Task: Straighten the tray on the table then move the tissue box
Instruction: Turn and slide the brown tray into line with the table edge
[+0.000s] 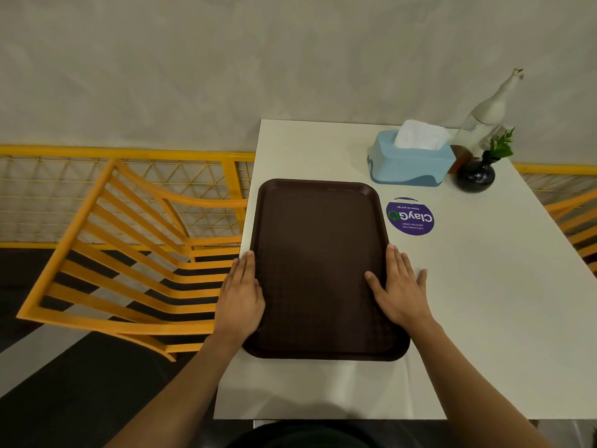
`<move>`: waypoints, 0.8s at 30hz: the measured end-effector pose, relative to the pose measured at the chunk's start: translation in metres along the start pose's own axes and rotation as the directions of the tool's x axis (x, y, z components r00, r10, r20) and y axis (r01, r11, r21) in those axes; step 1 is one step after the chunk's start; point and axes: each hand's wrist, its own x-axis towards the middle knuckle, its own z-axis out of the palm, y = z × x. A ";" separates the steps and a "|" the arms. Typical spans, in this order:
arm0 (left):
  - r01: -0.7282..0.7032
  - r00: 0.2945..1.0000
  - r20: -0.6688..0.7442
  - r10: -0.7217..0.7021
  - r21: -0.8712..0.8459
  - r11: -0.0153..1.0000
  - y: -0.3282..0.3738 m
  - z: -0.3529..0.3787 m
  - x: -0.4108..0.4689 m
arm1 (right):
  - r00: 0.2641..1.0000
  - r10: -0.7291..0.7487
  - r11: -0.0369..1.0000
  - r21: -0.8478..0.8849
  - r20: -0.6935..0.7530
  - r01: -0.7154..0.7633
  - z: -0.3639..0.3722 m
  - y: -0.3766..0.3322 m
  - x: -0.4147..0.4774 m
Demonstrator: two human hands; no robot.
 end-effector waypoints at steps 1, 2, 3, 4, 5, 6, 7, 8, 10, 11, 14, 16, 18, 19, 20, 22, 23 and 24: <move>-0.002 1.000 0.003 0.002 -0.005 1.000 0.000 0.000 0.000 | 1.000 -0.001 1.000 0.004 -0.001 0.001 0.000 0.000 0.000; -0.003 1.000 0.004 0.003 -0.009 1.000 0.000 -0.001 0.000 | 1.000 -0.001 1.000 0.008 -0.003 0.001 0.000 0.000 -0.001; -0.003 1.000 0.005 0.003 -0.011 1.000 0.000 -0.001 0.000 | 1.000 -0.001 1.000 0.012 -0.005 0.001 0.000 0.001 -0.001; -0.003 1.000 0.006 0.003 -0.014 1.000 0.000 -0.002 0.000 | 1.000 0.000 1.000 0.013 -0.005 0.000 0.001 0.001 0.000; -0.005 1.000 0.008 0.005 -0.016 1.000 0.000 -0.002 0.000 | 1.000 0.002 1.000 0.012 -0.004 -0.002 0.001 0.001 0.000; -0.006 1.000 0.011 0.006 -0.020 1.000 0.000 -0.003 0.000 | 1.000 0.003 1.000 0.011 -0.004 -0.003 0.001 0.001 0.000; -0.007 1.000 0.013 0.007 -0.024 1.000 0.000 -0.003 0.000 | 1.000 0.003 1.000 0.009 -0.004 -0.003 0.002 0.002 0.001; -0.007 1.000 0.016 0.007 -0.025 1.000 0.000 -0.003 0.000 | 1.000 0.005 1.000 0.009 -0.001 -0.005 0.002 0.002 0.001; -0.008 1.000 0.015 0.009 -0.021 1.000 0.000 -0.003 0.001 | 1.000 0.012 1.000 0.006 0.008 -0.012 0.001 0.002 0.001; -0.011 1.000 0.015 0.011 -0.023 1.000 0.001 -0.003 0.001 | 1.000 0.017 1.000 0.005 0.012 -0.017 0.000 0.001 0.001; -0.015 1.000 0.026 0.016 -0.059 0.998 0.002 -0.005 0.002 | 0.999 0.024 1.000 0.007 0.037 -0.024 -0.004 0.001 0.002; -0.006 1.000 0.028 0.009 -0.097 0.995 0.003 -0.008 0.002 | 0.998 0.028 0.999 0.025 0.054 -0.030 -0.009 0.000 0.002; -0.012 0.999 0.028 0.016 -0.132 0.991 0.005 -0.013 0.005 | 0.999 0.028 0.998 0.063 0.043 -0.031 -0.014 -0.001 0.003; -0.020 0.999 0.027 0.024 -0.136 0.991 0.006 -0.016 0.007 | 0.999 0.030 0.996 0.088 0.027 -0.032 -0.018 -0.002 0.003; -0.029 0.999 0.024 0.032 -0.133 0.991 0.008 -0.019 0.010 | 0.999 0.034 0.992 0.119 0.004 -0.034 -0.022 -0.002 0.003; -0.043 0.999 0.015 0.046 -0.135 0.990 0.017 -0.025 0.018 | 0.998 0.043 0.981 0.192 -0.048 -0.033 -0.032 -0.003 0.003; -0.056 0.998 0.011 0.058 -0.139 0.989 0.024 -0.028 0.023 | 0.996 0.046 0.973 0.231 -0.075 -0.028 -0.037 -0.002 0.004; -0.077 0.997 0.006 0.079 -0.143 0.987 0.033 -0.030 0.030 | 0.994 0.046 0.964 0.266 -0.102 -0.017 -0.042 -0.001 0.006</move>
